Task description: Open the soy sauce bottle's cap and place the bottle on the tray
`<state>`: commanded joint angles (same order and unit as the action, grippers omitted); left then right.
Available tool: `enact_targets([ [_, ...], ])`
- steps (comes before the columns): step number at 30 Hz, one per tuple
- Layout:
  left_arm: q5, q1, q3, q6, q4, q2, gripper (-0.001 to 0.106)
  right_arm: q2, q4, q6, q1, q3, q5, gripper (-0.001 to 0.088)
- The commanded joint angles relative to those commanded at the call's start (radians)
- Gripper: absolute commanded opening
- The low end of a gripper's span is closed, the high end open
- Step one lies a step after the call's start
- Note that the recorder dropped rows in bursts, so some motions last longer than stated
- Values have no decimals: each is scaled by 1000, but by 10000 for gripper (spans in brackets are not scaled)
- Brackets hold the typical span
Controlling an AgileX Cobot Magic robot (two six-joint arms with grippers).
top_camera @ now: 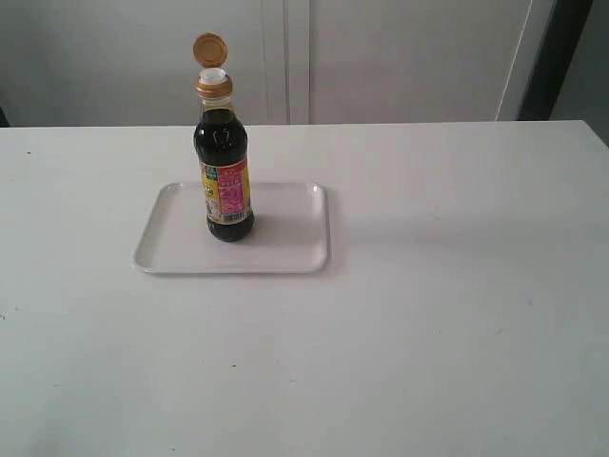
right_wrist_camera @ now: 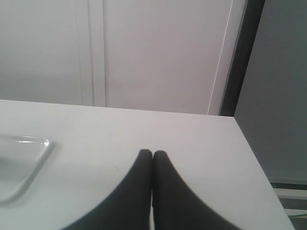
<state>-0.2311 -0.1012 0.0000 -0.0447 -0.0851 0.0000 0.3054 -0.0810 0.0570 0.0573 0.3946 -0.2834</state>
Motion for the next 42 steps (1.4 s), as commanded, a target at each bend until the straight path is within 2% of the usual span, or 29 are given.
enact_targets([
  [15, 0, 0, 0, 0, 0, 0, 0, 0, 0, -14, 0, 0, -2, 0],
  [21, 0, 0, 0, 0, 0, 0, 0, -2, 8, -30, 0, -4, -85, 0],
  [24, 0, 0, 0, 0, 0, 0, 0, -36, 14, -30, 0, -35, -88, 0],
  [31, 0, 0, 0, 0, 0, 0, 0, -185, 45, -30, 0, -185, -91, 0],
  [42, 0, 0, 0, 0, 0, 0, 0, -270, 81, -30, 0, -336, -94, 0],
])
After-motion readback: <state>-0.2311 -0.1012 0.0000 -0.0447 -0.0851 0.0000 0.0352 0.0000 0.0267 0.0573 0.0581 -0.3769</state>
